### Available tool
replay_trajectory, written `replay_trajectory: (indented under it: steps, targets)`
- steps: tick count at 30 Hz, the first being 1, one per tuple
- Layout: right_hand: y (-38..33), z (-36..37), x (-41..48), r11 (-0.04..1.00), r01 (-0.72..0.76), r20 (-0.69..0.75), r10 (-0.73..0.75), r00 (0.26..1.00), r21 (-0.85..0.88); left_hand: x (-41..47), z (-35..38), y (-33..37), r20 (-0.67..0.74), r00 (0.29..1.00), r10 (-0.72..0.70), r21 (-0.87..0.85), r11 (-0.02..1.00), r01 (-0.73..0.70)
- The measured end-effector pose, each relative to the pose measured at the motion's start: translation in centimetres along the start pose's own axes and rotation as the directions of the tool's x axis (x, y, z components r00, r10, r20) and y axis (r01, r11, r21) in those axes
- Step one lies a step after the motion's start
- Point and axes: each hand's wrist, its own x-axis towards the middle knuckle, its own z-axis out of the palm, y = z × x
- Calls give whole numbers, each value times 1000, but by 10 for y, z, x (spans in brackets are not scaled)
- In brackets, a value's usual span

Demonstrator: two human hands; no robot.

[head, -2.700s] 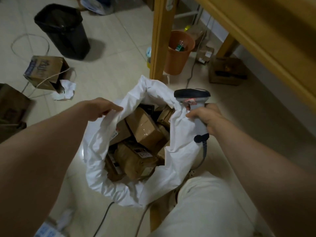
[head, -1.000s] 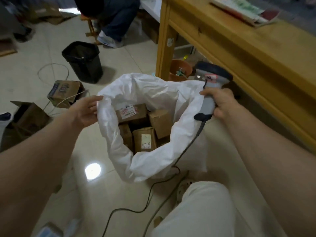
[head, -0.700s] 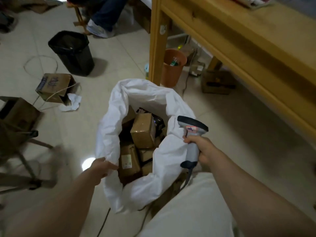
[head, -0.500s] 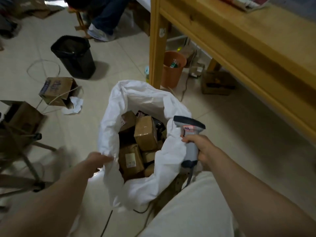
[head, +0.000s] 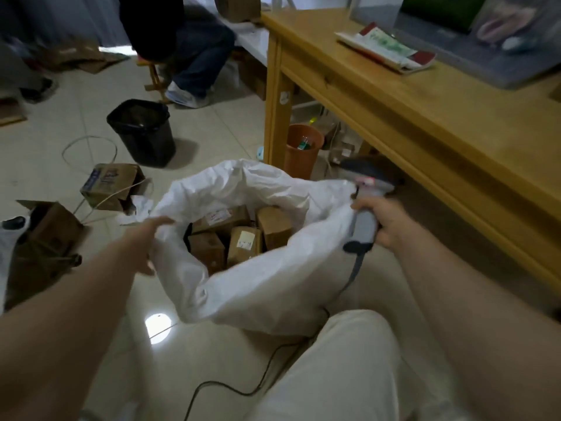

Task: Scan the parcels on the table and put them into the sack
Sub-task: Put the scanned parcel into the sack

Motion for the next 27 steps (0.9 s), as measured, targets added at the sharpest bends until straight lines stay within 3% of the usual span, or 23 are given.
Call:
replay_trajectory:
  steps: [2,3,5,8,11,14,16,19,22,24,27]
  targets:
    - [49,-1,-19,985,-167,53,169,984,-43,-72,33,-31,186,974,-127,3,992,129]
    - [66,1,-26,979,-200,62,202,977,-40,-110,53,-42,272,954,-126,55,992,115]
    - [77,13,-28,983,-184,12,184,983,-24,-117,67,-55,225,974,-36,103,995,13]
    - [38,23,-20,997,-70,-63,71,995,17,-100,56,-19,-103,987,126,208,973,-103]
    - [-31,19,-5,989,118,-162,-103,981,91,-108,41,46,-386,847,365,296,919,-261]
    - [-57,8,-6,969,202,-175,-176,969,143,-110,36,77,-515,729,452,249,892,-378]
    - [-44,5,-14,989,131,-107,-123,987,70,-105,41,64,-475,762,440,304,895,-327]
    - [6,-4,-21,983,-61,-95,45,994,-171,-96,51,9,-386,877,287,442,892,-98]
    - [35,-16,-19,949,-140,-151,101,983,-281,-94,48,-23,-387,904,182,508,861,44]
    - [32,-20,-23,938,-139,-151,95,984,-317,-91,48,-24,-449,871,201,570,815,106]
    - [20,-21,-39,927,-86,-89,57,994,-364,-109,79,-17,-486,721,494,695,718,-23]
